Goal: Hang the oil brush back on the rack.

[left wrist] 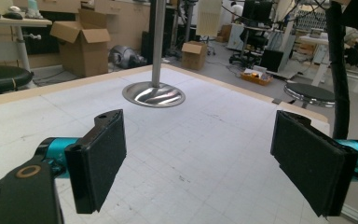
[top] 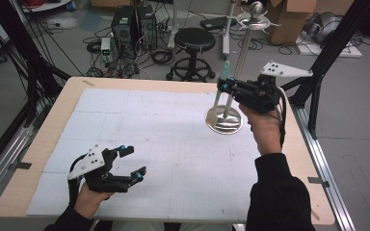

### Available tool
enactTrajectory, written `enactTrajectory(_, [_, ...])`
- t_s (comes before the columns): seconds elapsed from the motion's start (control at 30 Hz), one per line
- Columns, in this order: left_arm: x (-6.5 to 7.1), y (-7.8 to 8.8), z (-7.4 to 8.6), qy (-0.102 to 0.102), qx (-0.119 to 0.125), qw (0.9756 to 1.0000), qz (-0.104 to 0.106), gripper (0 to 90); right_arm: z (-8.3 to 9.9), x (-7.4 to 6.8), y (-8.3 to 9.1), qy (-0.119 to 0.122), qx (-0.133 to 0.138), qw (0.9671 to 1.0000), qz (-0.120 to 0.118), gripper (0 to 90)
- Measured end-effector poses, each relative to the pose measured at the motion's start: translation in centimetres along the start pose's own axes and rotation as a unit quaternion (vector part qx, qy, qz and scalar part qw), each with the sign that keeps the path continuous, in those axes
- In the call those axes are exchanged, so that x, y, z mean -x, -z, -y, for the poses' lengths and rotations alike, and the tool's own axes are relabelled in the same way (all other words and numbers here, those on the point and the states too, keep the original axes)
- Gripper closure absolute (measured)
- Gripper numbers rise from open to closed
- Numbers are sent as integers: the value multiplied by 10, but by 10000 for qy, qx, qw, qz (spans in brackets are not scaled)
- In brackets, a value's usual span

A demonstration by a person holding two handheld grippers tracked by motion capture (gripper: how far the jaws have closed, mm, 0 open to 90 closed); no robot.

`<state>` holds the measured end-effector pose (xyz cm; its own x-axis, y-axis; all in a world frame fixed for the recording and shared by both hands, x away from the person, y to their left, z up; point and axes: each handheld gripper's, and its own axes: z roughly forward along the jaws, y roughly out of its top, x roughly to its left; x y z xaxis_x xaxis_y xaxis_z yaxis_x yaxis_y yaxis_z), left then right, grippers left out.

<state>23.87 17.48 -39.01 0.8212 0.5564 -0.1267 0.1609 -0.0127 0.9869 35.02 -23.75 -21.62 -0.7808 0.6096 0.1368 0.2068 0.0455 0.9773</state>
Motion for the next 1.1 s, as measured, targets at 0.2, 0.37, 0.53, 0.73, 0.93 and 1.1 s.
enactTrajectory(0.2, [-4, 1, 0, 59, 55, 9999, -64, 184, -24, 17, -4, 3, 77, 9997, 252, 821])
enactTrajectory(0.37, [-5, 3, 0, 59, 49, 9999, -82, 185, -40, 26, -11, -24, 64, 9993, 381, 821])
enactTrajectory(0.53, [-6, 4, 0, 94, 73, 9999, -90, 185, -47, 30, -19, -67, 23, 9990, 447, 821])
enactTrajectory(0.73, [-8, 6, 0, 98, 84, 9999, -99, 185, -45, 39, -23, -229, 65, 9979, 597, 821])
enactTrajectory(0.93, [-8, 5, 0, 123, 84, 9998, -122, 185, -47, 44, -23, -297, 82, 9971, 701, 821])
enactTrajectory(1.1, [-8, 5, 0, 122, 90, 9998, -119, 186, -47, 46, -24, -339, 45, 9967, 737, 821])
